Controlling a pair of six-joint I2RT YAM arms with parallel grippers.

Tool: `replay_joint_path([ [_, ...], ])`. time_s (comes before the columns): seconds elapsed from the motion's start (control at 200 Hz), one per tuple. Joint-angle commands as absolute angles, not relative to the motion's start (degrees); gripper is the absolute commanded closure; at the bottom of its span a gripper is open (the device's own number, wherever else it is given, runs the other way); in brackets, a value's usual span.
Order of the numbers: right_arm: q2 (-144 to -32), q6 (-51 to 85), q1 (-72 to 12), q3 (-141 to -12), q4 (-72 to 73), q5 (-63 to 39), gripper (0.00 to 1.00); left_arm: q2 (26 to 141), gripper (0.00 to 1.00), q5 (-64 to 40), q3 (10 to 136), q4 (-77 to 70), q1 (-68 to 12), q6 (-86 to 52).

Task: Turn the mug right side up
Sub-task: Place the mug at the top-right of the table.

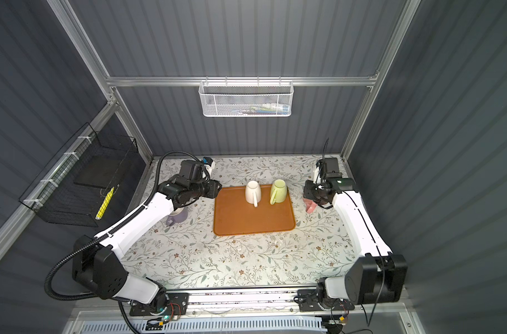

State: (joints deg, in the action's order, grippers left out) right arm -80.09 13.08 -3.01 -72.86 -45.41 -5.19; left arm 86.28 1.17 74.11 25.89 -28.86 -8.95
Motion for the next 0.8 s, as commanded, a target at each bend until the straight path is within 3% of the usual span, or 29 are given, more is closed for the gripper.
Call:
replay_joint_path([
  [0.0,-82.4,10.0,-2.0,-77.5,-43.5,-0.7,1.0,87.1,0.51,3.9,75.9,27.9,-30.6,-7.0],
  [0.22,-92.2,7.6,-0.8,-84.2,-45.3,-1.1,1.0,88.1,0.5,8.4,75.6,28.0,-34.1,-6.6],
  [0.795,-108.2,3.3,1.6,-93.9,-49.9,-2.9,1.0,89.9,0.49,8.3,75.3,26.1,-36.2,-10.1],
])
